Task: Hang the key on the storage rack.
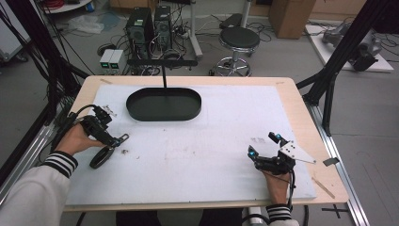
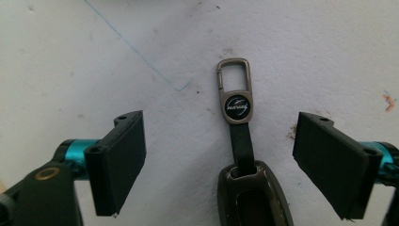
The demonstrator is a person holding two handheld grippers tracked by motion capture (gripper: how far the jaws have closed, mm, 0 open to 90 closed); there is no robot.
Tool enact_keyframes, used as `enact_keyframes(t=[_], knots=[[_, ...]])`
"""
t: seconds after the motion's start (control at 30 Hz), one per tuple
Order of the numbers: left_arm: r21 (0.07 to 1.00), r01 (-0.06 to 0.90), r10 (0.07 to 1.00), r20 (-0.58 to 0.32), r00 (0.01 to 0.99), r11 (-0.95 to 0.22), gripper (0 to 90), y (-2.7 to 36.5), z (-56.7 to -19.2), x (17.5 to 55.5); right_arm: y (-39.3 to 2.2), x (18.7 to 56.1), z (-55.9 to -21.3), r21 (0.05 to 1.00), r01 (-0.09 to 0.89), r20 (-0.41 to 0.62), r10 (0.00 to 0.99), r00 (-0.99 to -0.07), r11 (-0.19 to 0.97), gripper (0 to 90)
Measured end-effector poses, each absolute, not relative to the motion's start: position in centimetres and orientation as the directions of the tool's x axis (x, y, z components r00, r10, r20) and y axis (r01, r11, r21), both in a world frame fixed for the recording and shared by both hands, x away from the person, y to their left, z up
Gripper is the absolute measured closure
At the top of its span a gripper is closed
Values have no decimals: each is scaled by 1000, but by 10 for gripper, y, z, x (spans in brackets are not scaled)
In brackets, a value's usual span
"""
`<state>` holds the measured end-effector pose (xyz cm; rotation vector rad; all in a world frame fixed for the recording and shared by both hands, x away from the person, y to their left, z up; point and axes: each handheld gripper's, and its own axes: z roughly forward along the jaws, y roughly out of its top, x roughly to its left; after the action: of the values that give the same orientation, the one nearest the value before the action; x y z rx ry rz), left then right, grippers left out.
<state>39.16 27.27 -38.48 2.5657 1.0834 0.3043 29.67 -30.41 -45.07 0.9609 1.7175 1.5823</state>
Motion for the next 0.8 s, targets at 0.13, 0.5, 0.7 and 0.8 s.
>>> enact_keyframes(t=[0.13,0.5,0.7,0.8], knots=[[355,656,719,68,692,-665,246,268,-385,394,-304,297,-451,994,104,35,833,-552,27,4],[301,688,731,45,681,-660,381,267,-392,398,-304,297,-451,994,104,37,832,-554,25,4],[278,693,729,42,683,-665,428,265,-396,399,-304,297,-451,994,104,37,832,-554,25,4],[264,699,731,38,681,-665,440,264,-398,400,-304,297,-451,994,104,36,832,-553,27,4]])
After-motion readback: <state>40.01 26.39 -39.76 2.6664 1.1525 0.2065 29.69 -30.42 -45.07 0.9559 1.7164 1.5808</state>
